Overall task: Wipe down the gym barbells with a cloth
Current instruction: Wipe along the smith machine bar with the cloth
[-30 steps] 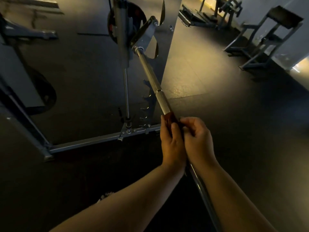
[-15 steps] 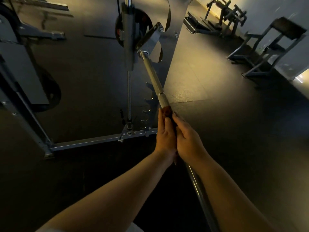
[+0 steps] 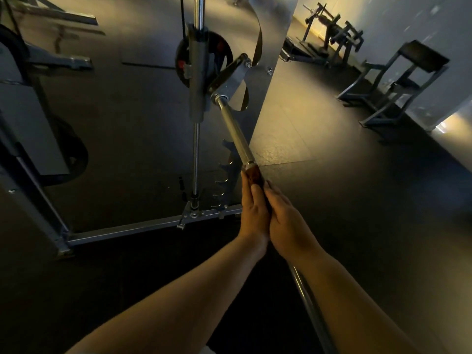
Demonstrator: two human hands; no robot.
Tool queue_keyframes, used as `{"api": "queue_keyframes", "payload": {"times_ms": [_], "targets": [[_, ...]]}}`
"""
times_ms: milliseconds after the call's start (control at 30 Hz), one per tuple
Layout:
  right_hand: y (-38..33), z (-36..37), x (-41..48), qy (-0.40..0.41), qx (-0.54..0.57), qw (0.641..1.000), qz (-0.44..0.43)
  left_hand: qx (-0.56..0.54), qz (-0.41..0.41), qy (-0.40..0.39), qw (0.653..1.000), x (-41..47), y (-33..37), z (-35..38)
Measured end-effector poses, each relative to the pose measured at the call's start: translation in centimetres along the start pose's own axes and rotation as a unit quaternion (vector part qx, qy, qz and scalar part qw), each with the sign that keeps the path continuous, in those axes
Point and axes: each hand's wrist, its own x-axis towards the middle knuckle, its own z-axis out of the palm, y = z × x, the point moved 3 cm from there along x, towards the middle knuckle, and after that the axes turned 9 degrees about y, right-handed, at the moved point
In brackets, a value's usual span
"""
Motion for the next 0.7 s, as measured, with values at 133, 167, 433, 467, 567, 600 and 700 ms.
{"api": "queue_keyframes", "payload": {"times_ms": [133, 167, 433, 467, 567, 600, 700], "targets": [[0.8, -0.3, 0.1, 0.014, -0.08, 0.996, -0.046, 0.034, 0.021, 0.022, 0.999, 4.2, 2.3, 0.4], [0.9, -0.2, 0.2, 0.004, -0.085, 0.996, -0.034, 0.046, 0.026, 0.024, 0.998, 5.2, 3.3, 0.6], [-1.1, 0.4, 3.1, -0.008, 0.099, 0.993, 0.063, 0.031, 0.073, 0.072, 0.994, 5.5, 2.6, 0.5], [-1.3, 0.6, 3.3, -0.004, 0.121, 0.99, 0.077, 0.04, 0.084, 0.062, 0.994, 5.2, 1.7, 0.1], [-1.6, 0.8, 4.2, 0.0, 0.069, 0.997, 0.042, 0.048, 0.095, 0.055, 0.993, 6.3, 1.6, -0.1], [-1.6, 0.9, 4.5, -0.001, 0.04, 0.999, 0.028, 0.051, 0.1, 0.057, 0.992, 6.8, 2.3, 0.1], [-1.6, 0.9, 5.2, 0.008, -0.026, 1.0, 0.009, 0.066, 0.11, 0.056, 0.99, 9.4, 4.8, 0.5]]}}
